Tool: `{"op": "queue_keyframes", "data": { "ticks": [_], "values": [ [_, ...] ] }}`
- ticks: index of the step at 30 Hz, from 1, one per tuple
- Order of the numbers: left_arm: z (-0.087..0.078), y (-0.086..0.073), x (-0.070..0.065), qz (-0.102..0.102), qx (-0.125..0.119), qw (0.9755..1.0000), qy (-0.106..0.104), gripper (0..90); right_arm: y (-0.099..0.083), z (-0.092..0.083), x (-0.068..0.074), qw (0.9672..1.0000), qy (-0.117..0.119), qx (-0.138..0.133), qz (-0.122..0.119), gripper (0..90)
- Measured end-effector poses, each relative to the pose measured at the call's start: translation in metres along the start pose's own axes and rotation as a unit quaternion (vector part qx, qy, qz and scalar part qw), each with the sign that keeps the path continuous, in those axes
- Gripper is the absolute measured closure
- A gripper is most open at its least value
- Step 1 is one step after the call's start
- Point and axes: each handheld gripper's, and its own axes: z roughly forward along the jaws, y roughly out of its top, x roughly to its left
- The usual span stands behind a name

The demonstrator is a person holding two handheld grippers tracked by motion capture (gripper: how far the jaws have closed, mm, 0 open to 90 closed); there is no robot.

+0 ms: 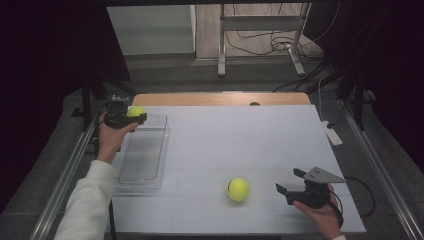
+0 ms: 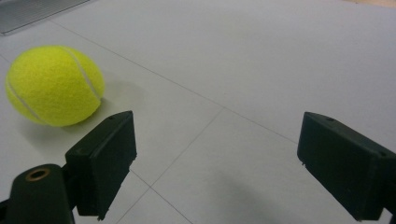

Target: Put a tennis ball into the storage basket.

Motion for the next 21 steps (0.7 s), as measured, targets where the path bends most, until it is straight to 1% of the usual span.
{"op": "queue_keyframes", "data": {
  "ticks": [8,11,15,16,19,21],
  "values": [
    [0.007,-0.002,0.002,0.001,0.019,0.9998,0.006,27.5,0.0,0.0,0.0,1.0,0.0,0.0,0.0,12.0],
    [0.009,-0.002,0.002,-0.004,0.022,0.9997,0.005,27.4,0.0,0.0,0.0,1.0,0.0,0.001,0.0,12.0],
    [0.012,-0.003,0.003,-0.001,0.03,0.9995,0.006,27.5,0.0,0.0,0.0,1.0,0.0,0.001,0.0,12.1],
    [0.013,-0.003,0.002,-0.004,0.03,0.9995,0.005,27.5,0.0,0.0,0.0,1.0,0.0,0.001,-0.001,12.1],
    [0.015,-0.004,0.003,-0.001,0.039,0.9992,0.007,27.4,0.0,0.0,0.0,1.0,0.0,0.001,-0.001,12.1],
    [0.017,-0.006,0.003,-0.003,0.044,0.999,0.006,27.4,0.0,0.0,0.0,1.0,0.001,0.001,0.0,12.0]
  ]
}}
